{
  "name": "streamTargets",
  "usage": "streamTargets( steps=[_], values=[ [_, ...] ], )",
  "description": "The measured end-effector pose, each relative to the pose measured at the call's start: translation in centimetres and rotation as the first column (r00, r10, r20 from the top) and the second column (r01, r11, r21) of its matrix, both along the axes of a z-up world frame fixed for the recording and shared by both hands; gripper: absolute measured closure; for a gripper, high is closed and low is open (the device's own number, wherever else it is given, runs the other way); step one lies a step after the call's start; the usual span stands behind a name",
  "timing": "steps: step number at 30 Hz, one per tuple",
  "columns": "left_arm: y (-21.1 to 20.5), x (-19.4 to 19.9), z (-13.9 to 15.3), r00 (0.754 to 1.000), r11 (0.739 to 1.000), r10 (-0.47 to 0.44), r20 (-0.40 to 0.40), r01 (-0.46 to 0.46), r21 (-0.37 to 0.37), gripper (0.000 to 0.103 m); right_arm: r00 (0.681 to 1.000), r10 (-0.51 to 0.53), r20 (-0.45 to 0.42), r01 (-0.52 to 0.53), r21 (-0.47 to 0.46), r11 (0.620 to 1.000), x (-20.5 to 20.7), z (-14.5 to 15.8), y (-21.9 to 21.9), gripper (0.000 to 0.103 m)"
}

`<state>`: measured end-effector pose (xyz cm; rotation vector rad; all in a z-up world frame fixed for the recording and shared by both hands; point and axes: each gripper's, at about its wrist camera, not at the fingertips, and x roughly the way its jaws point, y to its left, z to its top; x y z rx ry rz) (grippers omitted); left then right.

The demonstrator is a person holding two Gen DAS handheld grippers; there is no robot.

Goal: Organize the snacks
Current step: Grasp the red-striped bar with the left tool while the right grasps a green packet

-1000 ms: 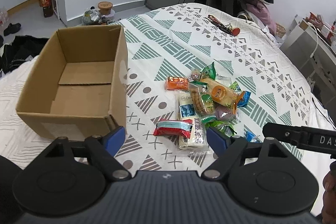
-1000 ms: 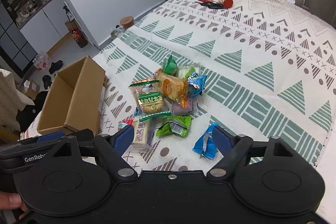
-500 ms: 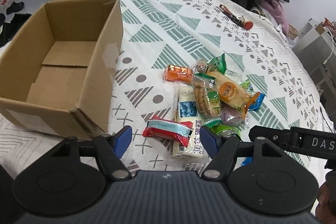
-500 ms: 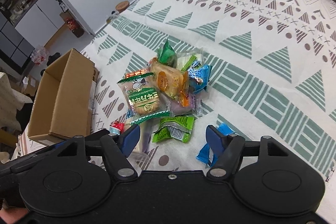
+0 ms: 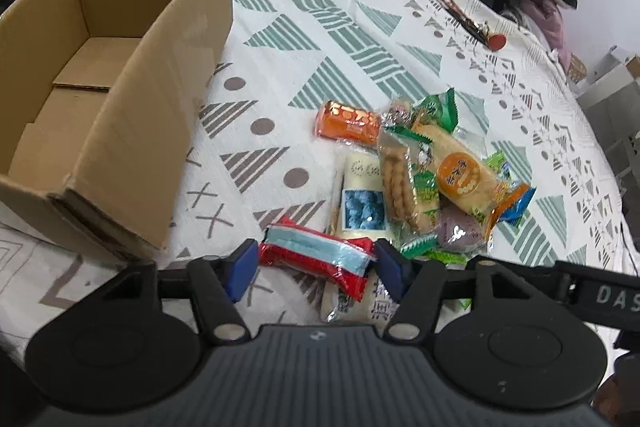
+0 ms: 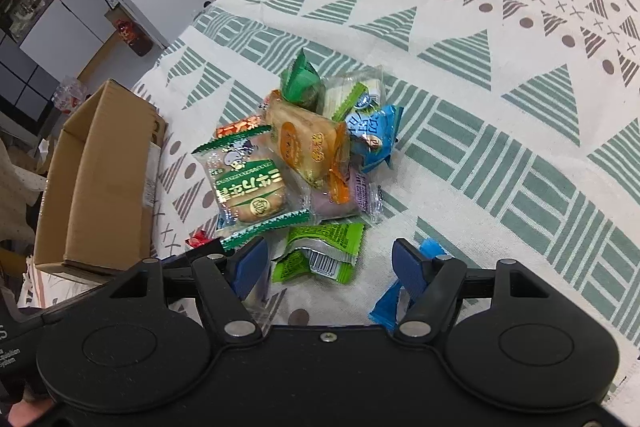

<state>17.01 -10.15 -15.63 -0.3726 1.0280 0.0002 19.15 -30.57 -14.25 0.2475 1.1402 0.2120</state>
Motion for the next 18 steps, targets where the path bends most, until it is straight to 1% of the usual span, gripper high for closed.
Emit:
streamTargets(
  steps=[2,4,6,7,9,11,14,16,17,18],
  values=[
    [0.0,0.0,0.0,1.000,1.000,0.004,0.005,-0.004,-0.001,0.045,1.000,0.004,-0.002,-0.004,-0.002,1.000,0.4,-0.2,0.2,0.034],
    [0.0,0.0,0.0,1.000,1.000,0.010,0.007,-0.010,-0.002,0.048,1.000,0.013,0.002,-0.013,0.002,1.000,0.7,-0.3,0.5,0.034],
    [0.1,-0.1,0.1,1.000,1.000,0.017,0.013,-0.017,-0.011,0.058,1.000,0.016,-0.001,-0.016,0.005,1.000,0.7,-0.5,0.7,0.034],
    [0.2,-0.1,0.1,1.000,1.000,0.019,0.015,-0.019,-0.012,0.059,1.000,0.020,-0.006,-0.020,0.003,1.000,0.7,-0.6,0.8,0.034],
    [0.3,-0.2,0.3,1.000,1.000,0.021,0.020,-0.021,-0.014,0.065,1.000,0.026,-0.007,-0.026,-0.002,1.000,0.7,-0.8,1.0,0.034],
    [0.4,-0.3,0.6,0.999,1.000,0.024,0.027,-0.024,-0.015,0.067,1.000,0.025,-0.011,-0.025,-0.010,1.000,0.7,-1.1,1.1,0.035],
    [0.6,-0.6,1.1,0.999,0.999,0.031,0.041,-0.030,-0.012,0.074,0.999,0.027,-0.025,-0.027,-0.020,0.999,1.0,-1.6,1.4,0.041],
    [0.8,-0.9,1.6,0.998,0.999,0.030,0.051,-0.030,-0.011,0.078,0.999,0.038,-0.036,-0.040,-0.043,0.998,1.2,-2.1,1.8,0.052],
    [1.0,-1.0,1.9,0.998,0.999,0.033,0.054,-0.032,-0.012,0.080,0.998,0.044,-0.045,-0.047,-0.050,0.998,1.3,-2.3,2.0,0.060],
    [1.2,-1.0,2.1,0.998,0.999,0.036,0.057,-0.035,-0.012,0.082,0.998,0.045,-0.047,-0.048,-0.057,0.997,1.2,-2.4,2.1,0.062]
  ],
)
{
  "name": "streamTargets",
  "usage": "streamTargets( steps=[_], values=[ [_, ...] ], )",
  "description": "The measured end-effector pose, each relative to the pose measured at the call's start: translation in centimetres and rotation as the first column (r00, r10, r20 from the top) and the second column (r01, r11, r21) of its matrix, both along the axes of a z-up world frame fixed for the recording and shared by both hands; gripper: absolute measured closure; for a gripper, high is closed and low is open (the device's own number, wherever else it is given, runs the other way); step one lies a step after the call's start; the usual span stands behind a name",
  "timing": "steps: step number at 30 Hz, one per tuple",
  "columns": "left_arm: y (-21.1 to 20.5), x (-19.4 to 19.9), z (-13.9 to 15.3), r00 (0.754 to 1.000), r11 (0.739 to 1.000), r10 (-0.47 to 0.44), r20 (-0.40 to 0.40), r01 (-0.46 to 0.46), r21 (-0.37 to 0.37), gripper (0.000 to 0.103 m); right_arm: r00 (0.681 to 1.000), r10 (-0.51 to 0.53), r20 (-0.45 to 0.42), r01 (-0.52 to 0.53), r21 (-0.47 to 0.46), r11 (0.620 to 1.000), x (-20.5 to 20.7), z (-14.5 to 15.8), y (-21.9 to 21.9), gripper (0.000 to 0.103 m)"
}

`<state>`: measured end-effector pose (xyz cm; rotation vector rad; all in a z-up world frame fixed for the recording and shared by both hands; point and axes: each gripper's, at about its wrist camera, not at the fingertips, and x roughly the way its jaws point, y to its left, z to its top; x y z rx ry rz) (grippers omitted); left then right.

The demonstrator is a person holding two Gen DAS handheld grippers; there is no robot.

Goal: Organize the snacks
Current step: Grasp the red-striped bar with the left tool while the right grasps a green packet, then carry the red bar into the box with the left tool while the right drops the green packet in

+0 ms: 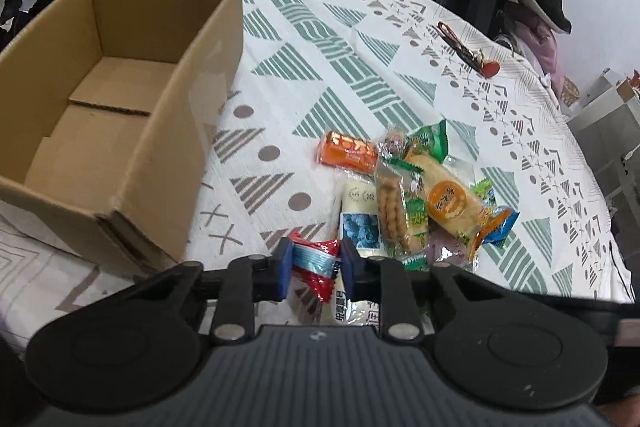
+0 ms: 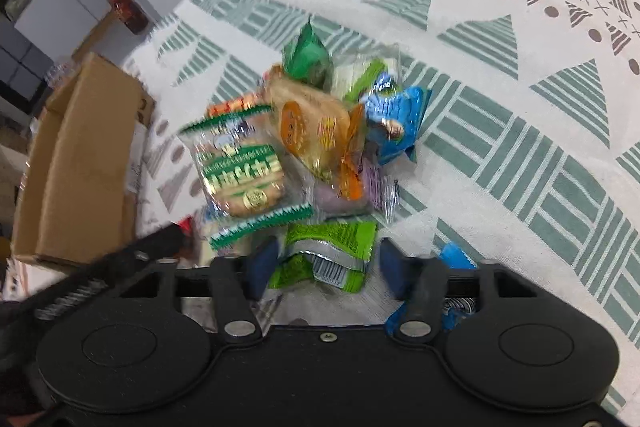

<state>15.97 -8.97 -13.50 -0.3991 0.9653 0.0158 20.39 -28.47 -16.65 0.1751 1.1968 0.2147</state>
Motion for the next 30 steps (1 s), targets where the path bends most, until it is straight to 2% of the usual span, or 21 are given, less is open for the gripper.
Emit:
streamTargets(
  steps=[1,2,9,21,30],
  values=[
    [0.1,0.0,0.2,1.000,1.000,0.003,0.002,-0.003,0.001,0.083,1.000,0.000,0.005,0.000,-0.001,1.000,-0.1,0.1,0.1,0.063],
    [0.3,-0.1,0.4,1.000,1.000,0.007,0.004,-0.007,0.001,0.084,1.000,0.005,0.009,-0.005,0.002,1.000,-0.3,0.4,0.1,0.073],
    [1.2,-1.0,2.1,0.999,1.000,0.025,0.044,-0.025,0.014,0.092,0.997,-0.013,0.078,0.009,0.054,0.999,-1.5,2.8,-0.6,0.074],
    [2.2,-2.8,5.7,0.990,0.998,0.044,0.132,-0.048,0.028,0.092,0.980,-0.004,0.197,-0.022,0.128,0.992,-3.0,5.9,0.4,0.074],
    [3.9,-4.0,8.0,0.980,0.995,0.077,0.182,-0.086,0.044,0.092,0.957,0.018,0.288,-0.065,0.152,0.986,-4.5,8.0,3.1,0.074]
  ],
)
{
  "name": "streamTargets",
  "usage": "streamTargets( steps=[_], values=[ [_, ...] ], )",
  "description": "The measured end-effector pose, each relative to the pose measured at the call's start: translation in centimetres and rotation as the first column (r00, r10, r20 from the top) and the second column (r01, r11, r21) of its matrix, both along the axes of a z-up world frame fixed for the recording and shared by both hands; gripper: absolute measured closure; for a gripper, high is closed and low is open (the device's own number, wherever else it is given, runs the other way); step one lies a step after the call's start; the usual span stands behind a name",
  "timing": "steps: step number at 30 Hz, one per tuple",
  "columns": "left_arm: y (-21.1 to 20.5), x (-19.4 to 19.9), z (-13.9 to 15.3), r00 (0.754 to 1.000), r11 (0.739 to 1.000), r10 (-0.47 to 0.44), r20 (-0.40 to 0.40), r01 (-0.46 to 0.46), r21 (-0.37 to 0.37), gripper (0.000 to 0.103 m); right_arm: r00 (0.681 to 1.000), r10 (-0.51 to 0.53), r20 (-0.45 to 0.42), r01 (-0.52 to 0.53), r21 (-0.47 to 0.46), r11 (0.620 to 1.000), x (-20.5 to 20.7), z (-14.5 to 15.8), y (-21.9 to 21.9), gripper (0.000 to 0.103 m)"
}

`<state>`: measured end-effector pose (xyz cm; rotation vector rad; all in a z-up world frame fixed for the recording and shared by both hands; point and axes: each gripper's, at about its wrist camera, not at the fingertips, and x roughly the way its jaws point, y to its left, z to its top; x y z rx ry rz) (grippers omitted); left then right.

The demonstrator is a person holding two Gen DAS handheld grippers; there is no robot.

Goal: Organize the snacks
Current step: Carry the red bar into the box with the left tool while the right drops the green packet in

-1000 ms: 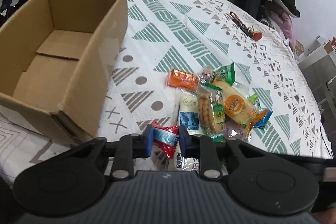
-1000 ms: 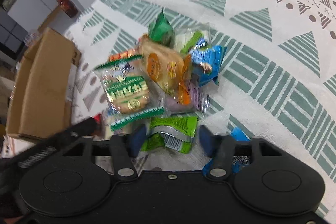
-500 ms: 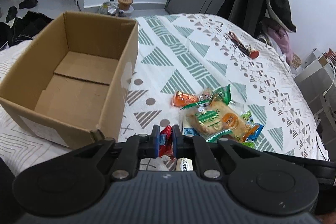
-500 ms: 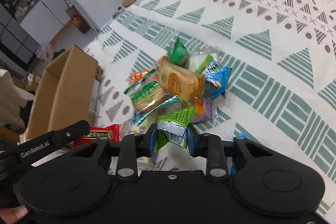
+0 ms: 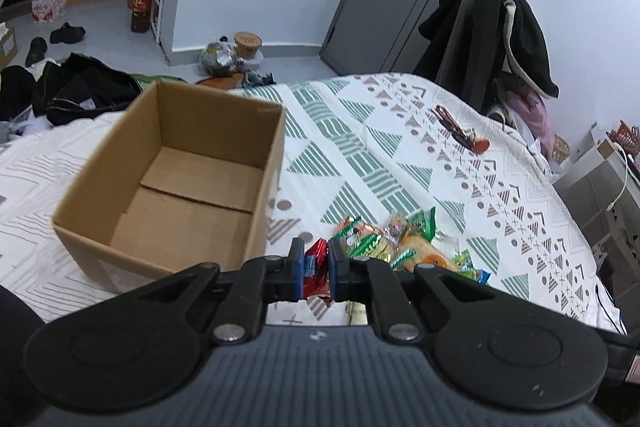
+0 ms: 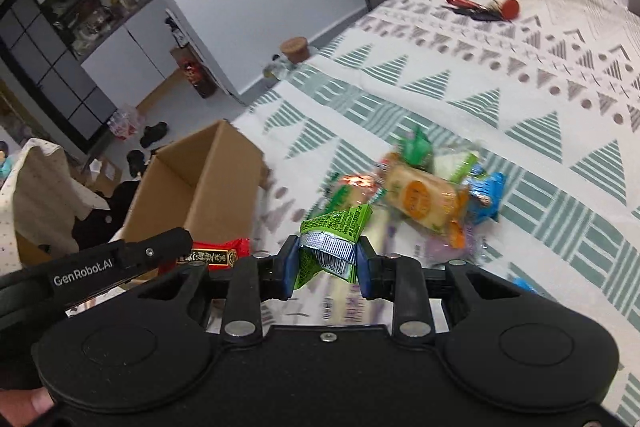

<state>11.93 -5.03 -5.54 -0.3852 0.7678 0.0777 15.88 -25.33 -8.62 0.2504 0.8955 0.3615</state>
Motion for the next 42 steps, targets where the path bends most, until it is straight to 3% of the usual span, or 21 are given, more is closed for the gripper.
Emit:
streamTargets(
  steps=[7,21,31,42],
  values=[
    [1.5,-1.4,1.7,0.999,0.999,0.032,0.039,-0.033,0.017,0.092,0.997,-0.019,0.069,0.019,0.003,1.000,-0.7,1.2,1.4,0.074],
    [5.7,-2.9,3.2,0.991,0.993,0.107,0.077,-0.110,0.035,0.092,0.990,-0.056,0.126,0.044,0.099,0.994,-1.5,2.8,4.2,0.074],
    [8.7,-2.3,2.1,0.984,0.985,0.169,0.058,-0.170,0.022,0.092,0.994,-0.044,0.098,0.027,0.162,0.986,-0.8,1.8,6.4,0.074],
    [10.8,-0.5,0.1,0.982,0.982,0.187,-0.006,-0.187,0.018,0.091,0.995,0.024,0.092,-0.039,0.163,0.986,-0.1,0.8,9.8,0.074]
  ],
)
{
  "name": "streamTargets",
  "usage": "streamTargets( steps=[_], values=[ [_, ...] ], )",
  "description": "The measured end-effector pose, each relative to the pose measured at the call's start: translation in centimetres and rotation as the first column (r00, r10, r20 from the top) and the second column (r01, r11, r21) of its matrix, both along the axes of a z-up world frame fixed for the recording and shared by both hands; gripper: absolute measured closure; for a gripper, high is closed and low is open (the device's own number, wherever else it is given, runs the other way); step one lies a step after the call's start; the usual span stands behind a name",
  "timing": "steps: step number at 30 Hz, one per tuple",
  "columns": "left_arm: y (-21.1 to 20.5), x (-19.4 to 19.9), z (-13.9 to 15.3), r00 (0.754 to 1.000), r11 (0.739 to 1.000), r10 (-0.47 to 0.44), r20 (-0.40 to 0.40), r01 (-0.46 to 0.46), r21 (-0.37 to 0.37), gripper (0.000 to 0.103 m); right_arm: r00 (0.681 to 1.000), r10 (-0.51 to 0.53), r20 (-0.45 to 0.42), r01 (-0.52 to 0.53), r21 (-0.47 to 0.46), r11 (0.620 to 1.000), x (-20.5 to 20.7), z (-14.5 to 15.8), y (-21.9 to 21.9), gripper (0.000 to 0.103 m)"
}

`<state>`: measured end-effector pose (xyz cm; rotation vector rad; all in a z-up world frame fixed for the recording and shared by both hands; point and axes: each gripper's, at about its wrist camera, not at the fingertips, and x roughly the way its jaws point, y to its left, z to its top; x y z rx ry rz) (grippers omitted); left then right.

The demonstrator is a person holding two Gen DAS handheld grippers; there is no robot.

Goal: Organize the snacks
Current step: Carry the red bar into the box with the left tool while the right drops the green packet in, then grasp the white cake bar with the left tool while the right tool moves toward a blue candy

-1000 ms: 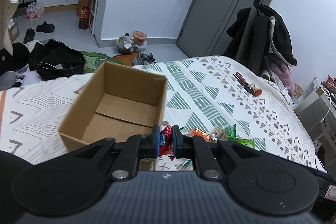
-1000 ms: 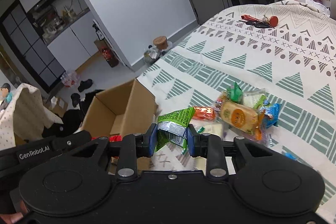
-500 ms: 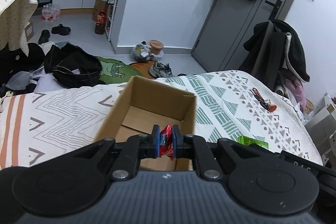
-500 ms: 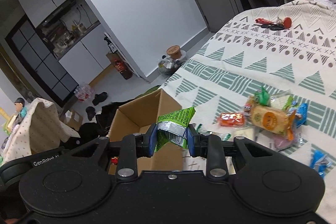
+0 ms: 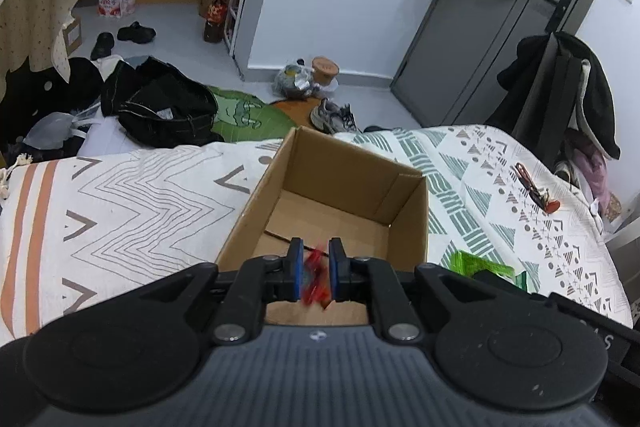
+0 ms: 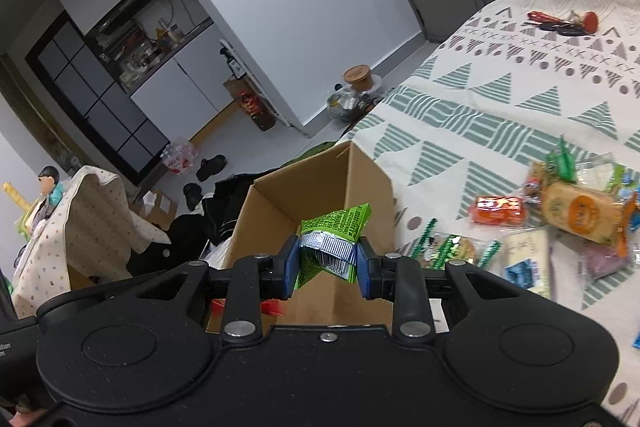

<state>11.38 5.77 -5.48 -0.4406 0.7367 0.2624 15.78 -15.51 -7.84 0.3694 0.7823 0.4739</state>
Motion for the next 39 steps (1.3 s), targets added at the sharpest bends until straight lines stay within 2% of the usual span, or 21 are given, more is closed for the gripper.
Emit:
streamTargets(
  steps=[7,11,13,15,16,18,21,22,26,28,30,39],
  values=[
    [1.1,-0.2,0.5,1.000,1.000,0.022,-0.013,-0.021,0.003,0.086,1.000,0.022,-0.004,-0.022,0.011,1.000,0.7,-0.5,1.4,0.074],
    [1.8,-0.7,0.6,0.999,0.999,0.038,-0.035,-0.038,0.010,0.076,0.999,0.037,-0.001,-0.037,0.031,0.999,0.9,-0.5,2.2,0.074],
    [2.0,-0.9,0.8,0.998,0.999,0.044,-0.036,-0.044,0.016,0.069,0.999,0.044,0.012,-0.044,0.041,0.998,0.8,-0.3,2.6,0.068],
    [2.2,-1.2,1.1,0.998,0.998,0.057,-0.039,-0.055,0.028,0.052,0.999,0.026,0.024,-0.027,0.029,0.999,0.7,-0.1,2.8,0.056],
    [2.3,-1.3,1.3,0.997,0.997,0.064,-0.037,-0.062,0.035,0.048,0.999,0.027,0.024,-0.028,0.030,0.999,0.7,-0.1,2.8,0.054],
    [2.3,-1.6,1.6,0.996,0.996,0.079,-0.030,-0.077,0.053,0.033,1.000,0.023,0.016,-0.024,0.027,0.999,0.4,0.0,2.3,0.053],
    [2.0,-1.9,2.0,0.995,0.993,0.093,-0.025,-0.091,0.080,0.021,1.000,-0.002,0.012,0.002,0.021,1.000,0.0,0.4,1.4,0.047],
    [1.7,-2.0,2.1,0.995,0.992,0.094,-0.023,-0.092,0.089,0.021,1.000,-0.015,0.012,0.015,0.015,1.000,-0.1,0.5,1.0,0.044],
    [0.6,-2.3,2.7,0.997,0.990,0.076,-0.014,-0.074,0.119,0.017,0.997,-0.075,0.026,0.075,-0.019,0.997,-1.2,1.4,-0.8,0.023],
    [0.0,-2.5,2.9,0.998,0.990,0.061,-0.006,-0.060,0.131,0.015,0.994,-0.101,0.033,0.102,-0.040,0.994,-1.7,1.8,-1.8,0.020],
    [-0.5,-2.6,3.1,0.999,0.990,0.045,-0.003,-0.044,0.134,0.010,0.990,-0.131,0.041,0.134,-0.061,0.989,-2.3,2.3,-2.7,0.013],
    [-2.9,-3.7,4.1,1.000,0.992,-0.002,0.018,0.000,0.124,0.009,0.973,-0.216,0.080,0.224,-0.105,0.969,-4.2,4.0,-6.7,0.004]
  ],
)
